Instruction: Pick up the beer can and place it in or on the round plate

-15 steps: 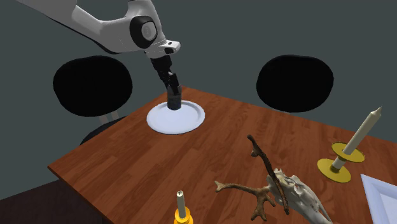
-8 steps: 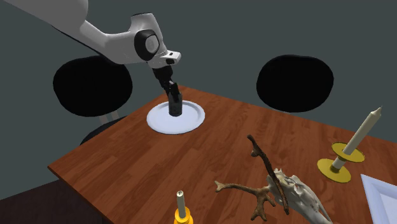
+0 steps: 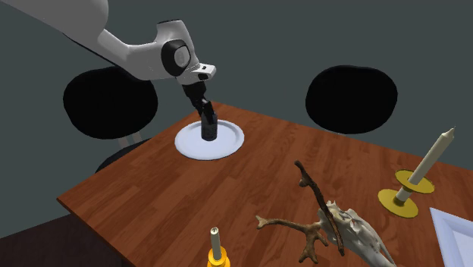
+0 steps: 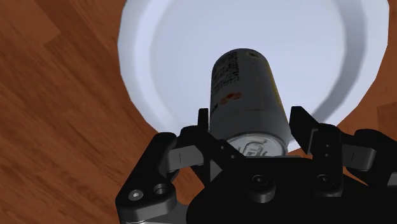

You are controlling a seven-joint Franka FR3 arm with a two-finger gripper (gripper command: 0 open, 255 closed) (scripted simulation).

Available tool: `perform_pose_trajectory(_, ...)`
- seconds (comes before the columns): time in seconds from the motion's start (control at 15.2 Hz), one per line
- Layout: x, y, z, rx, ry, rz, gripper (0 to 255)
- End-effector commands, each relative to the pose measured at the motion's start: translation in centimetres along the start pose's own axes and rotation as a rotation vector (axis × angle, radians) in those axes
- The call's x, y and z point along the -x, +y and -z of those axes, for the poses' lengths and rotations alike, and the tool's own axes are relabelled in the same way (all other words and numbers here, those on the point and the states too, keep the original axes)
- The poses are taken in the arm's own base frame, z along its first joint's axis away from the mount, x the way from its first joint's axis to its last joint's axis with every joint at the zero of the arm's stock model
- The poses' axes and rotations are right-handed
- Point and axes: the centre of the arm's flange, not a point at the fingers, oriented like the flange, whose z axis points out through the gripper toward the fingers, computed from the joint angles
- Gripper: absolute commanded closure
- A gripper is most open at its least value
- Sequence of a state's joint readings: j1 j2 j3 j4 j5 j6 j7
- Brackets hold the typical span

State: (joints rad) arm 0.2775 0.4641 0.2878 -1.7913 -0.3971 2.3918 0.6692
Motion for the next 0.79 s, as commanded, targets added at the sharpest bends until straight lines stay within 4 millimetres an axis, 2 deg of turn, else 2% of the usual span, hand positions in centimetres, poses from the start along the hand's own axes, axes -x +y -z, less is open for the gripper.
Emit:
perform_pose_trajectory(0.0,0.1,0.0,-0.2,0.001,-0.003,0.001,255)
perform_pose_trajectory(0.07,0.1,0.0,-0.2,0.001,-0.003,0.001,0)
perform_pose_trajectory(0.4,0.1,0.0,-0.2,0.001,-0.003,0.001,0)
perform_pose_trajectory(0.66,0.1,0.0,4.8,0.001,-0.003,0.001,0)
perform_pose_trajectory(0.73,0.1,0.0,4.8,0.001,-0.003,0.001,0)
